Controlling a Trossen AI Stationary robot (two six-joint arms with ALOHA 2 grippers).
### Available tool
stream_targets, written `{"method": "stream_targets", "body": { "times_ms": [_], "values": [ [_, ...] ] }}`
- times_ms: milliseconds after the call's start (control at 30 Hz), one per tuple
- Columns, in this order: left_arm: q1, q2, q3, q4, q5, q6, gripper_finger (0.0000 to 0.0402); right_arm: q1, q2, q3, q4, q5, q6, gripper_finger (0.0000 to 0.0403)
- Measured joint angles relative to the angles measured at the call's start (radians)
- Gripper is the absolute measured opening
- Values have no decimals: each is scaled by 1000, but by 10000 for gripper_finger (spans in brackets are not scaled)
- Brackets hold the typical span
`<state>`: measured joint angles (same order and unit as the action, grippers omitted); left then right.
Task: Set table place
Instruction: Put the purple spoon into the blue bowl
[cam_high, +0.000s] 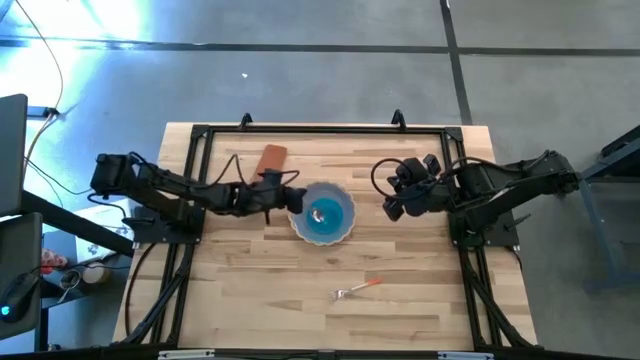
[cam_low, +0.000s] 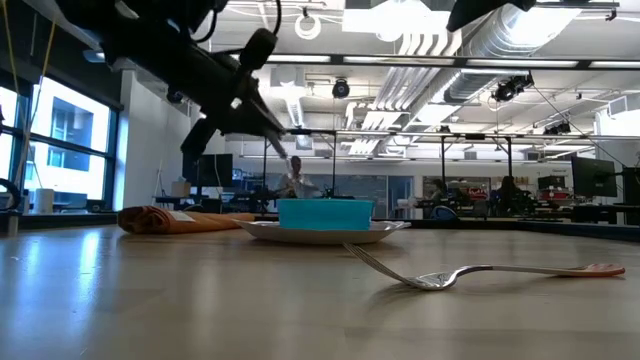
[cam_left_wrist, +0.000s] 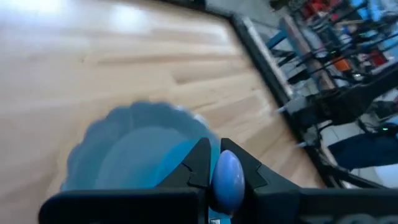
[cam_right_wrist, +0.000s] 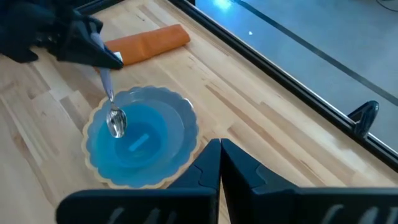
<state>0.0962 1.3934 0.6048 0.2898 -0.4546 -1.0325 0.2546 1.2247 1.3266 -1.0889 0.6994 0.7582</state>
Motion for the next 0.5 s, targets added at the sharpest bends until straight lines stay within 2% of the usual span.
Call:
{"method": "stream_targets", "body": {
  "times_ms": [500],
  "values": [
    [-20,62,0,-2,-159,-92,12,0,0,0,1,-22,-54,1]
  ]
}}
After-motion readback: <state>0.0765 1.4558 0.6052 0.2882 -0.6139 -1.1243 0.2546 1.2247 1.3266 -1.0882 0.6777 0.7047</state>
